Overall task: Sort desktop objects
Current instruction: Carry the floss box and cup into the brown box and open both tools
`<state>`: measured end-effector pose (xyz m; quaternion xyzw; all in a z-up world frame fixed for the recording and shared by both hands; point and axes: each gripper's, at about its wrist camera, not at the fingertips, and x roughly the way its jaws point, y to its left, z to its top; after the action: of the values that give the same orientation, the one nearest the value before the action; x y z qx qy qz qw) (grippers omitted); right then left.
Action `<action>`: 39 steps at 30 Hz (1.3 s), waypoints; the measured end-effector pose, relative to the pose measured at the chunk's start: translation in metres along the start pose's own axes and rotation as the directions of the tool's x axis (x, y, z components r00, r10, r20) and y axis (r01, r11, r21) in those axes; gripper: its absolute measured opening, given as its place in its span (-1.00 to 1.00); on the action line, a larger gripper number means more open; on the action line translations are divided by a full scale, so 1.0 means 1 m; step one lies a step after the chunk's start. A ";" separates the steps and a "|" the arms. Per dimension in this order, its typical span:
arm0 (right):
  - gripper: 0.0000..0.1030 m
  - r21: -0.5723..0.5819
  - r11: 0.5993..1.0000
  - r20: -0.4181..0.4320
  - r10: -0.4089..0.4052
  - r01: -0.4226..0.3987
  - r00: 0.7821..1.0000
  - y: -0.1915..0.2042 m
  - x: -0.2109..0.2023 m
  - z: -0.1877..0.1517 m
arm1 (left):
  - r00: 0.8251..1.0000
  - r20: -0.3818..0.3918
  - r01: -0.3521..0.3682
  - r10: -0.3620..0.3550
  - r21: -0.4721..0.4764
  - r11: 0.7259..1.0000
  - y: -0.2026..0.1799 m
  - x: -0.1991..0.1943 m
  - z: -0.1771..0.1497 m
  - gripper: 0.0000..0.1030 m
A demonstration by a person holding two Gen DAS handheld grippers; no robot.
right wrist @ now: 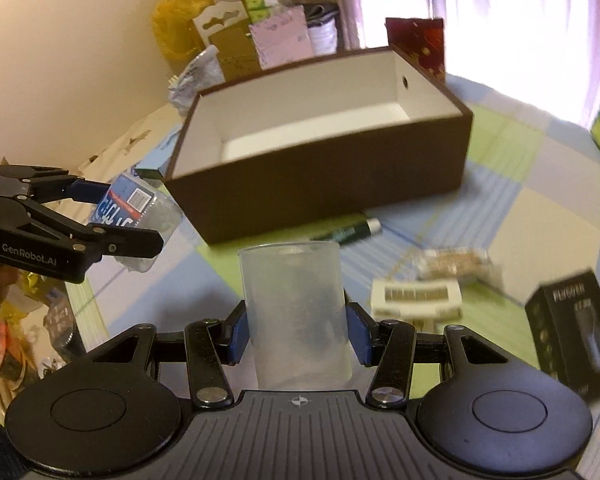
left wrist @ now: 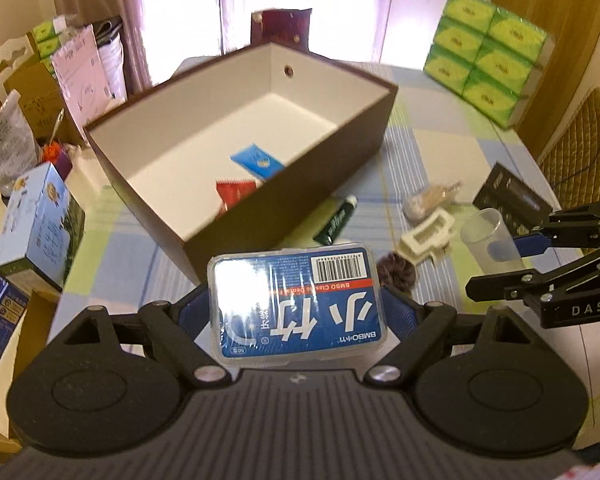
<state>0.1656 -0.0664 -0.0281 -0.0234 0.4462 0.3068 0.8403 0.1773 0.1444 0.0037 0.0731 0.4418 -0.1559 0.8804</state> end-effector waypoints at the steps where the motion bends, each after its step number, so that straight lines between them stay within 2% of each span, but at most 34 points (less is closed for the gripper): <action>1: -0.07 -0.008 1.000 0.005 0.003 -0.002 1.000 0.001 0.001 0.006 | 1.000 0.007 0.000 0.000 0.002 1.000 0.002 -0.001 0.003 0.66; 10: -0.07 -0.088 0.996 0.081 0.033 -0.026 0.996 0.013 0.013 0.077 | 0.999 0.050 -0.009 0.007 0.037 0.999 0.028 -0.001 0.038 0.66; 17: -0.07 -0.129 0.991 0.085 0.033 -0.021 0.996 0.015 0.042 0.127 | 0.997 0.072 -0.031 0.027 0.062 0.998 0.054 0.010 0.069 0.66; 26: -0.07 -0.144 0.988 0.020 -0.046 0.048 0.999 -0.002 0.105 0.176 | 0.998 0.054 -0.048 0.045 0.057 0.997 0.085 0.047 0.111 0.66; 34: -0.07 -0.125 0.986 -0.070 -0.118 0.109 0.991 -0.034 0.154 0.190 | 0.999 -0.013 -0.039 0.039 0.024 0.999 0.105 0.099 0.137 0.66; 39: -0.07 -0.113 0.983 -0.138 -0.160 0.145 0.977 -0.054 0.182 0.191 | 0.997 -0.070 -0.032 0.033 0.024 0.999 0.111 0.131 0.143 0.66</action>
<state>0.4100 0.0401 -0.0652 -0.1231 0.4873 0.2612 0.8241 0.3971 0.1833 -0.0165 0.0959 0.4693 -0.1440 0.8659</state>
